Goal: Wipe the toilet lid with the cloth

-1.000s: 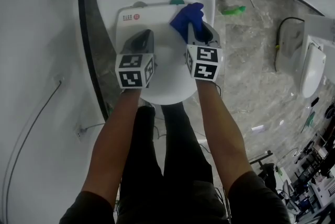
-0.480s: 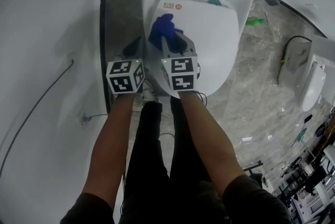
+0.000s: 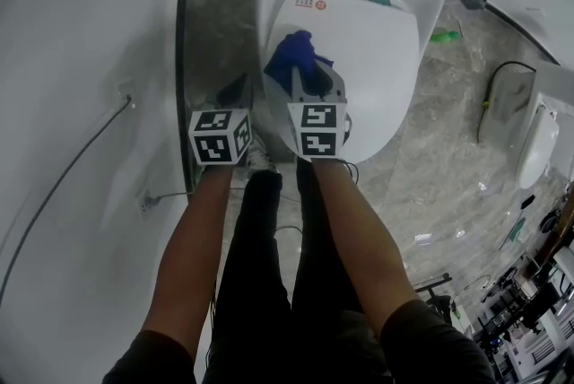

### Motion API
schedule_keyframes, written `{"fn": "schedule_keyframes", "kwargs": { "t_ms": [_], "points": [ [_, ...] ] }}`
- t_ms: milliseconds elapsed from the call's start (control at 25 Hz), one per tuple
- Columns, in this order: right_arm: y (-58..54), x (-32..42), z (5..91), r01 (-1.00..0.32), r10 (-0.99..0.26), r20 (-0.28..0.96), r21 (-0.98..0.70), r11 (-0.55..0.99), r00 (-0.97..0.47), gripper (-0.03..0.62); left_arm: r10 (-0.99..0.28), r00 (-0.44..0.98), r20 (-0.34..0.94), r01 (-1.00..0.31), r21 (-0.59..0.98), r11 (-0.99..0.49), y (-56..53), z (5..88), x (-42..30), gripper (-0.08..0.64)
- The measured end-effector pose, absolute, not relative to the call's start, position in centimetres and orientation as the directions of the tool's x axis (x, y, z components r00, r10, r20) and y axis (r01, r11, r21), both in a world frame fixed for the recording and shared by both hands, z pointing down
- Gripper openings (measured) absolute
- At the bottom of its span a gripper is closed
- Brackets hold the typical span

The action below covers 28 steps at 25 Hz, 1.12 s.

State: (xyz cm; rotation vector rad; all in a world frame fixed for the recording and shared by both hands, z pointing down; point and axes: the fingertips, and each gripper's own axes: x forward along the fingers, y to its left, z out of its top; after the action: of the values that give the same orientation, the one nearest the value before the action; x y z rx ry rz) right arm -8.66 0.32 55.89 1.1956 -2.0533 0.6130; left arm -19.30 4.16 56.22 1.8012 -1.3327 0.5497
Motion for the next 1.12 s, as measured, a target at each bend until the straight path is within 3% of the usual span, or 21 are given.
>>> {"fn": "schedule_keyframes", "kwargs": {
  "t_ms": [400,600,880,1120],
  "points": [
    [-0.2,3.2,55.4,-0.959,-0.672,0.704,-0.05,0.278,-0.231,0.095,-0.551,0.443,0.707,-0.897,0.357,-0.262,2.1,55.0,-10.3,0.012],
    [0.3,9.0,55.5,-0.971,-0.683,0.708,-0.013,0.24,-0.179,0.095,-0.542,0.456,0.706,-0.89,0.347,-0.297,1.3,54.7,-6.0,0.012],
    [1.9,17.7,56.7,-0.993,-0.706,0.708,0.053,0.109,-0.04,0.095,-0.476,0.517,0.712,-0.834,0.295,-0.466,1.9,54.4,-0.1,0.012],
    [2.9,21.1,58.0,-0.997,-0.677,0.736,0.061,0.05,0.011,0.095,-0.464,0.534,0.707,-0.821,0.304,-0.483,2.3,54.2,1.7,0.012]
  ]
}}
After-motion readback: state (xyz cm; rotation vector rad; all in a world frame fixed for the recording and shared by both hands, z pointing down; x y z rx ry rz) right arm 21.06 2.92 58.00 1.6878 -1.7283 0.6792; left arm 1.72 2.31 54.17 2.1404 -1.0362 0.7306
